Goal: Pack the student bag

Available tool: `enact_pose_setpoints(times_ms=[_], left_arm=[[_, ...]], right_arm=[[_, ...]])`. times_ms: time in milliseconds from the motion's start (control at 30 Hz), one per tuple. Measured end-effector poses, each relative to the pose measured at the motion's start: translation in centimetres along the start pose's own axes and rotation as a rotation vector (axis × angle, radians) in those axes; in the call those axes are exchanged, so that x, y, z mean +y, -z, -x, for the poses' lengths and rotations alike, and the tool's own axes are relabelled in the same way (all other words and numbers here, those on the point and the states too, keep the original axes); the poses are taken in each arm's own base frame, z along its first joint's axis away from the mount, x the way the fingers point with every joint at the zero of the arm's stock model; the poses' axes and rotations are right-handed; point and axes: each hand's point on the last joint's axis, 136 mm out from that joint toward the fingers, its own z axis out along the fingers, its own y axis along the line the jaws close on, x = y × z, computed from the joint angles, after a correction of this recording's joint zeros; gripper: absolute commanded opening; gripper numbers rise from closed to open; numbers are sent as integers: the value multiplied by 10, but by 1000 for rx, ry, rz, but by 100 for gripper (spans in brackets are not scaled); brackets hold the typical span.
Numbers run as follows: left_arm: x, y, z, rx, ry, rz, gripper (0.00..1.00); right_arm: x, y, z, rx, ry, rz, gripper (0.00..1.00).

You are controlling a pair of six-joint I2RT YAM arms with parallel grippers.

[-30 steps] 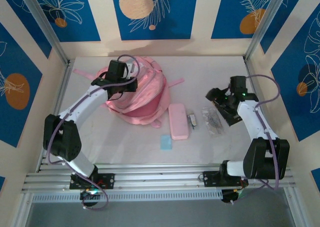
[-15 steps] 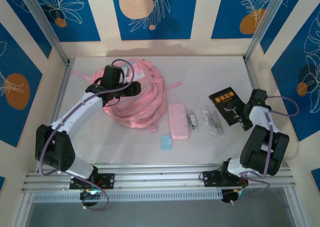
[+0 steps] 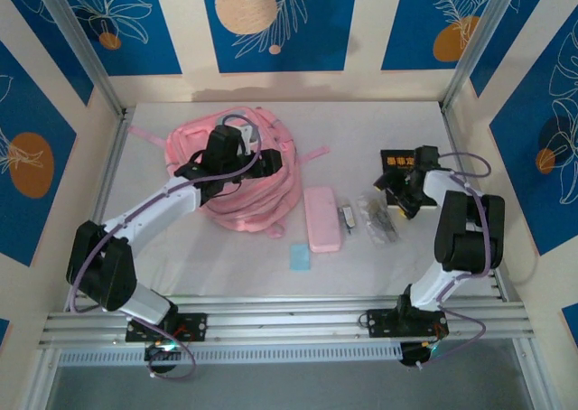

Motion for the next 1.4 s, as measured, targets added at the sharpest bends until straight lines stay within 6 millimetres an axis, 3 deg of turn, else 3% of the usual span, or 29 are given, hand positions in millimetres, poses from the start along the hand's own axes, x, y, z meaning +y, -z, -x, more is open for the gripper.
enact_pose_setpoints(times_ms=[133,233,500,633,800,933,1400], left_arm=[[0,-8,-6,17,16,-6,68],[0,-13,-9,27,18,-11,68],[-9,-19,-11,32,15,-52,68],[-9,-23,-16,52,16,-60,68],[-13,-25,-17,58,13,-82,68],[-15,-26,-18,63,12,-90,68],[-18,-25,-20,72,12,-105,68]], right_arm=[[36,3,-5,6,88,49,93],[41,17,4,-29,117,60,94],[4,57,71,-206,131,-77,97],[-20,53,98,-235,142,-151,97],[-50,28,103,-177,132,-191,98],[-59,15,103,-141,125,-179,98],[-32,17,99,-120,161,-27,90]])
